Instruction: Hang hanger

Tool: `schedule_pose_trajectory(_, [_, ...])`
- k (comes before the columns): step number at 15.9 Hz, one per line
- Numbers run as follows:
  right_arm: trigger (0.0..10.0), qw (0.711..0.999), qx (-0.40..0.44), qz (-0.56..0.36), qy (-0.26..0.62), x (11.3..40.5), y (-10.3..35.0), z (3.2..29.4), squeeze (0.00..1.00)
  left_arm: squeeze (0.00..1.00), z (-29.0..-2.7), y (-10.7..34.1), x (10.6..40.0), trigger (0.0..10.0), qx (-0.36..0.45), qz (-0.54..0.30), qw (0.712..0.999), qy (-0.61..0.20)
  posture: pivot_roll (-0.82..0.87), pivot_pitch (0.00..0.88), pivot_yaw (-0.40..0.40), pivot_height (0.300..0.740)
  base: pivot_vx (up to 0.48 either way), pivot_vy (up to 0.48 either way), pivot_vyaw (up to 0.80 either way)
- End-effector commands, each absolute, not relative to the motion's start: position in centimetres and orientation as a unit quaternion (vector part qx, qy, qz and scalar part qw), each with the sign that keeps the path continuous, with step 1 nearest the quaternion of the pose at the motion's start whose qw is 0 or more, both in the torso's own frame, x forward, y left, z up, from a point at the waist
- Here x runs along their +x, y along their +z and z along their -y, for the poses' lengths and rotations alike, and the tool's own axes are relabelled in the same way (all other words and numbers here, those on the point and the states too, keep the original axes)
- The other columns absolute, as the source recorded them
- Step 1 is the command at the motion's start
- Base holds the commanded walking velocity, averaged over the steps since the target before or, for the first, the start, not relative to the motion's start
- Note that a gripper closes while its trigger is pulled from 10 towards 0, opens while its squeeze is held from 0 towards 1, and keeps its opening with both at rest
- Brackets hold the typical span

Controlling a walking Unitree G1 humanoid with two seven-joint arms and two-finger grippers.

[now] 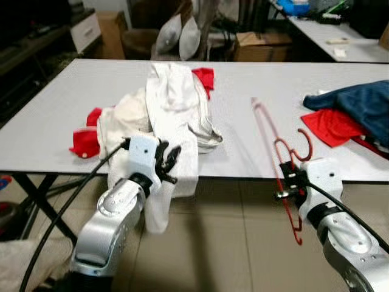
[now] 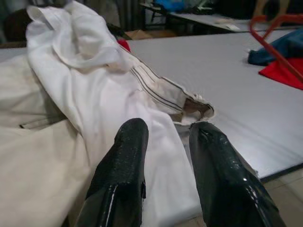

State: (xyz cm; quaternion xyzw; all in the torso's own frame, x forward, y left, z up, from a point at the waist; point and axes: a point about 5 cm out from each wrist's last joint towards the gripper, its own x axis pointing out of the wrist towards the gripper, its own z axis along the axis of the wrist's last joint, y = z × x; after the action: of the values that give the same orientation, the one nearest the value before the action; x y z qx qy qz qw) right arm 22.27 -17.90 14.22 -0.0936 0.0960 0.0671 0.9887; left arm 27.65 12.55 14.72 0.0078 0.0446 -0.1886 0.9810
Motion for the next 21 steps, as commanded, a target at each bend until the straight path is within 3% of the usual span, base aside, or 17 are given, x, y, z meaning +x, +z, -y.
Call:
schedule_pose_trajectory(1, [10.0, 0.989, -0.097, -0.088, 0.062, 22.5, 14.5, 18.0, 0.0, 0.0, -13.0, 14.5, 27.7, 10.0, 0.017, -0.05, 0.983, -0.177, -0.01, 0.004, 0.014, 0.74, 0.0, -0.371, 0.0])
schedule_pose_trajectory(11, [10.0, 0.987, -0.124, -0.052, 0.086, 22.6, 15.3, 17.7, 0.0, 0.0, -12.1, 14.3, 28.7, 10.0, 0.013, -0.046, 0.978, -0.204, -0.04, 0.0, 0.05, 0.74, 0.0, -0.285, 0.0])
schedule_pose_trajectory(15, [10.0, 0.964, -0.067, 0.006, 0.259, 21.7, 17.6, 15.9, 0.0, 0.0, -9.5, 20.2, 30.8, 10.0, -0.044, 0.08, 0.947, -0.308, -0.04, 0.0, 0.05, 0.74, 0.0, 0.0, 0.0])
schedule_pose_trajectory(16, [10.0, 0.962, -0.068, 0.006, 0.266, 21.7, 17.6, 15.8, 0.0, 0.0, -9.4, 20.6, 31.0, 10.0, -0.049, 0.086, 0.945, -0.311, -0.04, 0.0, 0.05, 0.74, 0.0, 0.0, 0.0])
schedule_pose_trajectory(18, [10.0, 0.942, -0.063, 0.006, 0.331, 21.3, 17.9, 15.2, 0.0, 0.0, -7.9, 24.1, 31.8, 10.0, -0.08, 0.14, 0.914, -0.373, -0.04, 0.0, 0.051, 0.74, 0.0, 0.0, 0.0])
schedule_pose_trajectory(21, [10.0, 0.928, -0.056, 0.008, 0.368, 20.9, 18.3, 14.9, 0.0, 0.0, -6.5, 23.0, 32.1, 10.0, -0.047, 0.12, 0.912, -0.39, -0.05, 0.0, 0.056, 0.74, 0.0, 0.0, 0.0])
